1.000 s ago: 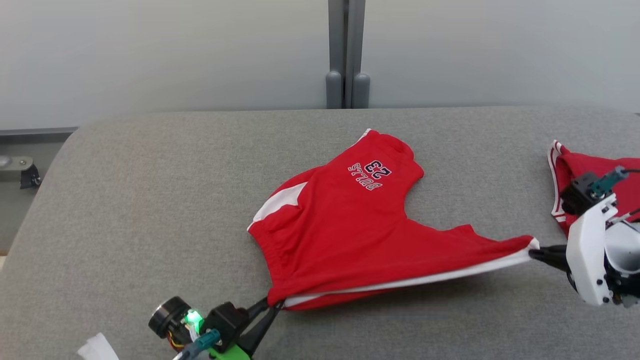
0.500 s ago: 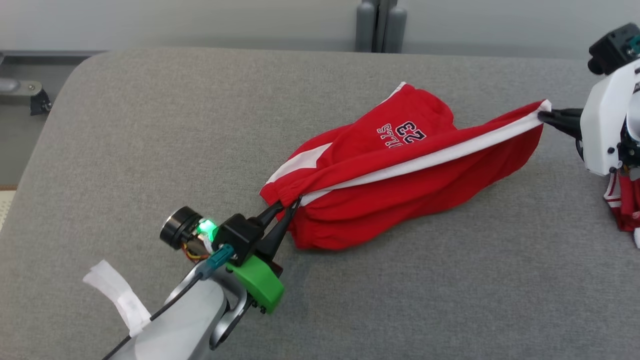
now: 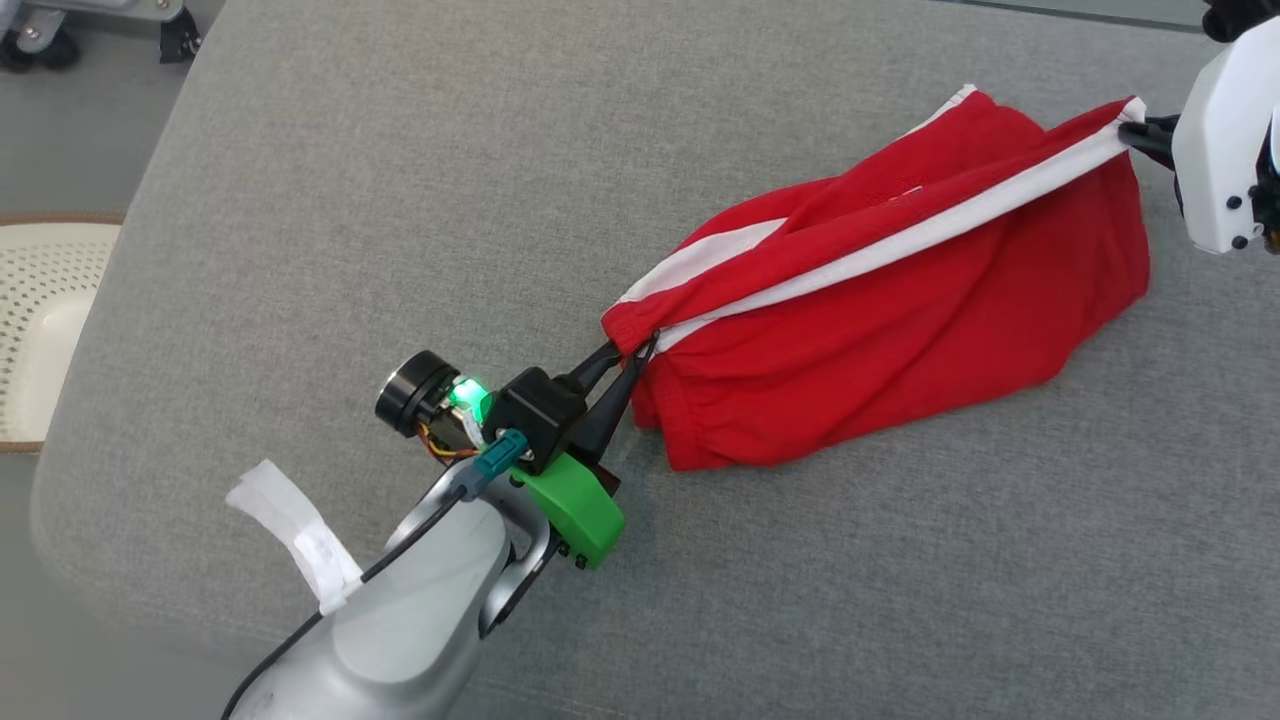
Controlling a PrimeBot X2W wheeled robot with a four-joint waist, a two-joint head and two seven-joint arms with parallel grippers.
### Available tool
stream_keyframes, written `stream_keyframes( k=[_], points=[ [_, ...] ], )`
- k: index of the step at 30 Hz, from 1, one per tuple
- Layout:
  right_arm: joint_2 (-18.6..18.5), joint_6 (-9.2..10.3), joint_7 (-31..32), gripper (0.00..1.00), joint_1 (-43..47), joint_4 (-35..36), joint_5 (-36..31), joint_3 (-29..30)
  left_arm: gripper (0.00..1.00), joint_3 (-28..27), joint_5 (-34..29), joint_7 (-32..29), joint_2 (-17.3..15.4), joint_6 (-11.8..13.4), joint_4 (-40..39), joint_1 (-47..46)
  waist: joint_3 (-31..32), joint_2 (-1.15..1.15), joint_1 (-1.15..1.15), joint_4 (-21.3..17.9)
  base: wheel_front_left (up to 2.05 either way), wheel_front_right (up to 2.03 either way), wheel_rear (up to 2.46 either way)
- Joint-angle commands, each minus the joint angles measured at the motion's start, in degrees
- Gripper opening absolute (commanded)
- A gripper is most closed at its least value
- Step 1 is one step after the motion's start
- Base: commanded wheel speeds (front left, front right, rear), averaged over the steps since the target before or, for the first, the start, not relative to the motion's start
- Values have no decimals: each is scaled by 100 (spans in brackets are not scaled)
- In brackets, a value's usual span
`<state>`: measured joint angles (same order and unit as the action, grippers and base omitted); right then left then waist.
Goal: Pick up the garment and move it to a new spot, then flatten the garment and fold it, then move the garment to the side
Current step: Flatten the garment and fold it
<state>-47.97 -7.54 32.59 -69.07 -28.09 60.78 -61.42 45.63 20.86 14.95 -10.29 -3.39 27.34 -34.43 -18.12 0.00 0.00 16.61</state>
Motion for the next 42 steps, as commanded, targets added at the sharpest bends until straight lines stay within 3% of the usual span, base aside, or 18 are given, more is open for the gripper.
stream_keyframes(
  k=[1, 15, 16, 17, 18, 20, 21, 33, 42],
  points=[
    [13, 12, -91, 0, -142, -66, -82, -28, 0, -46, -59, 26, 60, -37, 18, -152, -331, 0, 0, 313, 0, 0, 0],
    [187, 12, -682, 0, -703, -530, -330, -545, 0, -226, -329, 28, 480, -199, 338, -512, -717, 0, 0, 520, 0, 0, 0],
    [187, 12, -795, 24, -765, -593, -412, -577, 0, -246, -347, 29, 494, -203, 357, -526, -734, 0, 0, 525, 0, 0, 0],
    [204, 12, -847, 100, -781, -661, -411, -601, 0, -259, -361, 29, 506, -208, 374, -531, -743, 0, 0, 529, 0, 0, 0],
    [230, 12, -943, 100, -797, -725, -476, -652, 1, -288, -371, 29, 521, -205, 402, -540, -751, 0, 0, 531, 0, 0, 0],
    [289, 12, -1037, 100, -809, -844, -479, -724, 81, -349, -384, 29, 548, -177, 456, -547, -751, 0, 0, 521, 0, 0, 0],
    [312, 12, -1083, 100, -816, -888, -459, -739, 100, -373, -397, 29, 560, -171, 479, -548, -748, 0, 0, 510, 0, 0, 0],
    [659, 12, -2025, 100, -615, -1327, -339, -960, 100, -851, -559, 29, 353, -42, 639, -313, -278, 0, 0, 85, 0, 0, 0],
    [1023, 12, -3813, 100, -28, -1864, 28, -556, 100, -1573, -349, 28, 192, 213, 257, 128, 419, 0, 0, -314, 0, 0, 0]
  ],
)
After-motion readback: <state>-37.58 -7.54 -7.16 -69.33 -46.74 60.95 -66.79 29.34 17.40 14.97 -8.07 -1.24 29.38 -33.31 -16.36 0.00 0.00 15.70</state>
